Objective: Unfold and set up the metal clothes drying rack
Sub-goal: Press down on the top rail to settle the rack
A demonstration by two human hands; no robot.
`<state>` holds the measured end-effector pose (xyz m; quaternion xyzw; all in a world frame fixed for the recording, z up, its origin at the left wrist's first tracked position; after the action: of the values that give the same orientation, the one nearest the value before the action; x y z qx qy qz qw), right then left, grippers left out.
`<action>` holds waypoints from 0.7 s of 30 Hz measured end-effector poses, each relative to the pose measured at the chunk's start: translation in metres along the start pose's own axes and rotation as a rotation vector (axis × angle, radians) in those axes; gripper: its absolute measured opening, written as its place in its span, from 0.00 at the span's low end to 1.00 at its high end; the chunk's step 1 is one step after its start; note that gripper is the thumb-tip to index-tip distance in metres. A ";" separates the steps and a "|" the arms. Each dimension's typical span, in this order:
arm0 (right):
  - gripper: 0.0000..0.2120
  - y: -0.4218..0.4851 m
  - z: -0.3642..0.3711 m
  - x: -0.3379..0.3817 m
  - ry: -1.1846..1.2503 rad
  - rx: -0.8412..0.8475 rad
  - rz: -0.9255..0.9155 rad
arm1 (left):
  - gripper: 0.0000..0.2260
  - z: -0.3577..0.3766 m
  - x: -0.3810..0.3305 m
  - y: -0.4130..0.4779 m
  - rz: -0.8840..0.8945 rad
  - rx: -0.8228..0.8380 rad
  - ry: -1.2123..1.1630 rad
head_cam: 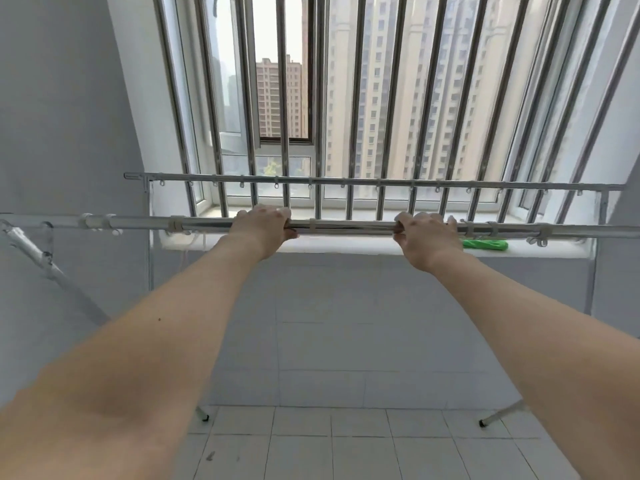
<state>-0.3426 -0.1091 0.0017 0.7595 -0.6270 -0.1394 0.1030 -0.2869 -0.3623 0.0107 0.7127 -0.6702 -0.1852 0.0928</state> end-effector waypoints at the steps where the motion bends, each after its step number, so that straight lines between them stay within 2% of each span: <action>1: 0.13 0.001 0.000 0.001 -0.004 -0.007 -0.006 | 0.11 -0.003 0.001 -0.001 0.000 0.007 0.008; 4: 0.11 0.002 0.007 0.011 -0.034 -0.029 -0.026 | 0.12 -0.003 0.011 -0.007 -0.017 -0.001 -0.015; 12: 0.16 0.001 0.006 0.010 -0.009 -0.035 -0.086 | 0.12 0.007 0.021 -0.010 -0.028 -0.091 0.003; 16: 0.26 -0.013 0.012 -0.007 0.036 -0.060 -0.082 | 0.17 0.013 0.010 -0.012 0.004 -0.074 0.035; 21: 0.28 -0.017 0.019 -0.008 0.058 -0.078 -0.143 | 0.26 0.017 0.017 -0.020 -0.005 -0.043 0.067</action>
<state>-0.3348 -0.0980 -0.0207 0.8015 -0.5619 -0.1487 0.1406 -0.2744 -0.3756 -0.0143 0.7181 -0.6607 -0.1758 0.1301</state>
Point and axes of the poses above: each hand's wrist, its own y-axis towards the middle knuckle, its own z-axis out of the palm, x = y × z, the point moved 2 cm from there along y, towards the middle knuckle, and after that the axes turned 7 degrees about -y, right-handed, at the moved point
